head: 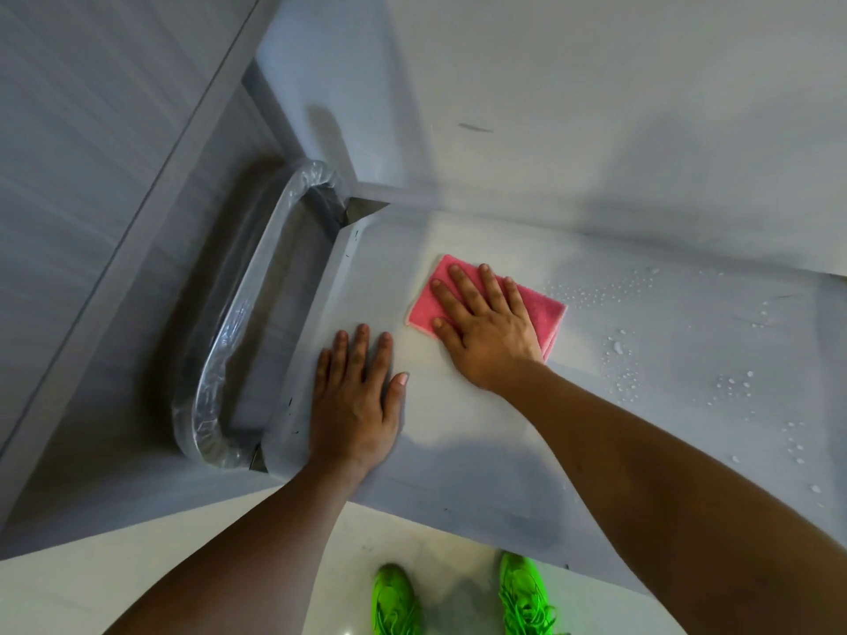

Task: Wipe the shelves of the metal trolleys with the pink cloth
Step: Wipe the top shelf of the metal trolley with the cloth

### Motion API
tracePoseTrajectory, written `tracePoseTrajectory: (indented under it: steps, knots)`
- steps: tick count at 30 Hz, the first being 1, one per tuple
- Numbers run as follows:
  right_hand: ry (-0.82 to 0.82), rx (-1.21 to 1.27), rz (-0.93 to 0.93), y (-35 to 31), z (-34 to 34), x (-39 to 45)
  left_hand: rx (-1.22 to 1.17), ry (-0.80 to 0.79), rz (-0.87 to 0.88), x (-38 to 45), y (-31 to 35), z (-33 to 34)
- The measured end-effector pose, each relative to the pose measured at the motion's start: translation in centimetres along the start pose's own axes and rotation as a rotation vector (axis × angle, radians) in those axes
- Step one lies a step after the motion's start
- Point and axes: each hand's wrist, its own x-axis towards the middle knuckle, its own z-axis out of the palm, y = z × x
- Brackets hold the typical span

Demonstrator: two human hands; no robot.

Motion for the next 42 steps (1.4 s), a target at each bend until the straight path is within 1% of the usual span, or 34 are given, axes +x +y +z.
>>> tracePoseTrajectory:
  steps: [10,19,23,30,38,42]
  knots:
    - [0.005,-0.032,0.016,2.5,-1.9,6.2,-0.012,0.155,0.021,0.1,0.1,0.6]
    - [-0.002,-0.052,0.004,2.4,-2.6,8.8,0.013,0.177,0.011,0.2,0.0,0.8]
    - [0.007,-0.059,-0.004,2.3,-2.5,9.2,0.019,0.145,-0.012,0.3,0.1,0.8]
    - [0.009,-0.035,0.018,0.7,-1.6,7.1,0.008,0.128,-0.031,0.5,0.2,0.7]
    - [0.004,0.005,0.001,-2.6,0.8,1.5,0.035,0.097,-0.025,0.6,-0.1,1.1]
    - [0.007,0.057,0.029,-4.6,1.7,-1.8,0.047,0.085,-0.030,0.7,-0.3,1.2]
